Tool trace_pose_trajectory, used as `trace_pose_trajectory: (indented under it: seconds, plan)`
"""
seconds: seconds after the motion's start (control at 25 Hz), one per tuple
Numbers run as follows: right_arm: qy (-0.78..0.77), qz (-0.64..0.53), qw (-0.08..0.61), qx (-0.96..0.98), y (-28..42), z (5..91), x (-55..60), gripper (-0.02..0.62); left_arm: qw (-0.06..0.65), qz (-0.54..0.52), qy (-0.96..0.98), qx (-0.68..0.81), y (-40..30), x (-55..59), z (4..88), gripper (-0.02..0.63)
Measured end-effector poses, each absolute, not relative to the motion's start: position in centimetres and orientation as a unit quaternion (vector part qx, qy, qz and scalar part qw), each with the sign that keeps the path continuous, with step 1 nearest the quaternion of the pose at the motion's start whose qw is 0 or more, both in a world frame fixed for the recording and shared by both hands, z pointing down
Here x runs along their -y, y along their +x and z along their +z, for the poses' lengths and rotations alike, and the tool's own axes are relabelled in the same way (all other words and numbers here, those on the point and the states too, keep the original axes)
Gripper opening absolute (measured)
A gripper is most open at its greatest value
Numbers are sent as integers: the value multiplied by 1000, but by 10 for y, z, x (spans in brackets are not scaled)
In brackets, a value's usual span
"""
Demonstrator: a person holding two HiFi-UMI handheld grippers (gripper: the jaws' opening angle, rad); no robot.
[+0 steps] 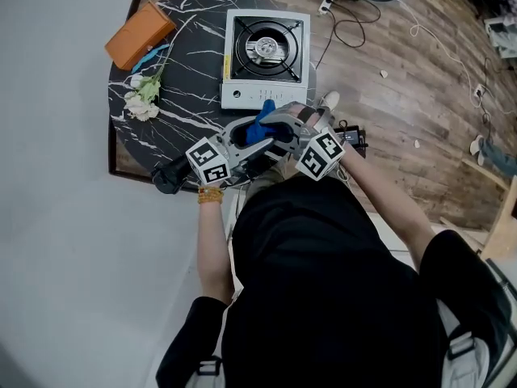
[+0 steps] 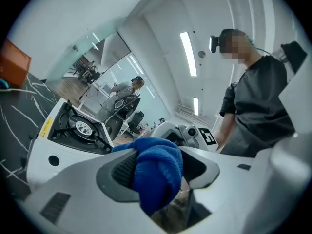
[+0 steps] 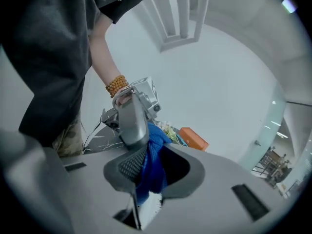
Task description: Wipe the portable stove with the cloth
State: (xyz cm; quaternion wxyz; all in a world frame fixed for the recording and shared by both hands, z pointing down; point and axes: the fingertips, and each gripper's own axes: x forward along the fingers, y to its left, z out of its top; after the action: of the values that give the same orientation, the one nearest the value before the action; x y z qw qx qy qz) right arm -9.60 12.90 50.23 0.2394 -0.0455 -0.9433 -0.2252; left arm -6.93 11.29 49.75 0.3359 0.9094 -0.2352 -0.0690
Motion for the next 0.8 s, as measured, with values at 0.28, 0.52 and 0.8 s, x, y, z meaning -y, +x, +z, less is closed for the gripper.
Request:
trace_pose_trajectory:
  seconds: [0.28, 0.52, 0.8]
  plan:
    - [-1, -197, 282, 939, -68, 531, -110, 127, 310, 1, 897, 314, -91, -91, 525, 115]
    - [138, -88, 349, 923, 9, 586, -50, 127, 240, 180, 712, 635, -213, -35, 581, 97]
    - [168, 5, 375, 912, 44, 616, -34, 149, 243, 298, 703, 598, -178, -25, 635, 89]
